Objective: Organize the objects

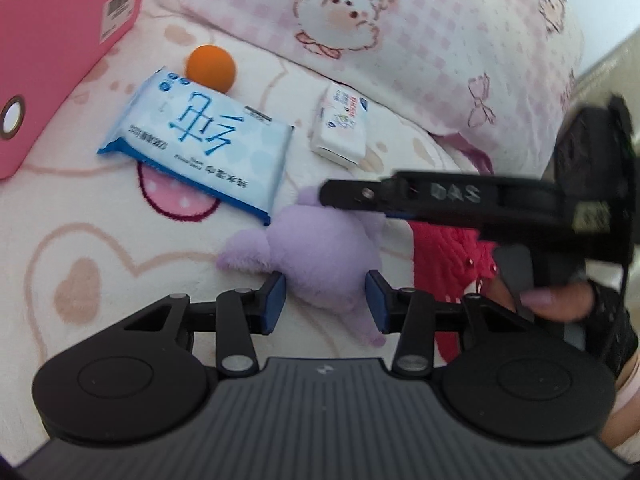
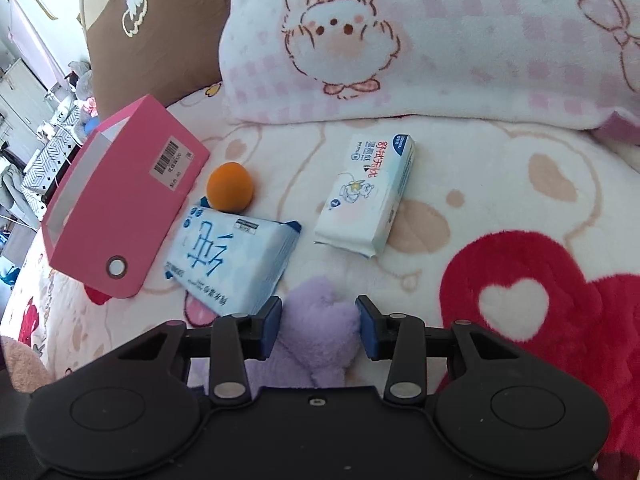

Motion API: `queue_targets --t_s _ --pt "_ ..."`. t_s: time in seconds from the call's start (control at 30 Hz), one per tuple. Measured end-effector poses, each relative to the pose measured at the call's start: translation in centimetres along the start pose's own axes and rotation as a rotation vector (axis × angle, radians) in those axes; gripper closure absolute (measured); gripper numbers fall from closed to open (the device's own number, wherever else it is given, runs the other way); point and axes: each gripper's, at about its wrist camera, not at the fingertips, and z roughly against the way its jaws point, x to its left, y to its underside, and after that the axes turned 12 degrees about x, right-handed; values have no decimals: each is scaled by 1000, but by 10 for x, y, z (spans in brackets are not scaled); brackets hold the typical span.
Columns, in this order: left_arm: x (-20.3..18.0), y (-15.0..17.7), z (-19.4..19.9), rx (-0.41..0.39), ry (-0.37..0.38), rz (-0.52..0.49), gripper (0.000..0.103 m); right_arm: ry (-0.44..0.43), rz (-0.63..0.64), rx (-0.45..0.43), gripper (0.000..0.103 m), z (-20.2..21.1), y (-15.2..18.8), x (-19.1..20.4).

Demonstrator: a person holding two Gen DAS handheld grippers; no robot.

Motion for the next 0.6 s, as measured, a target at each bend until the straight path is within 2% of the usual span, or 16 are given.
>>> queue_targets --t_s 0.13,0.23,0.33,0.5,0.6 --pt "9 -2 8 -4 13 35 60 -36 -16 -1 58 8 6 1" --pt "24 -6 17 19 53 122 60 -126 -40 -12 60 14 9 -1" --pt "33 -6 26 -9 82 162 60 -141 -47 -3 61 14 12 3" --pt "40 -9 30 -29 64 188 60 -176 -63 4 64 13 18 10" --pt "43 -12 35 -46 22 182 60 -213 -100 41 64 9 25 12"
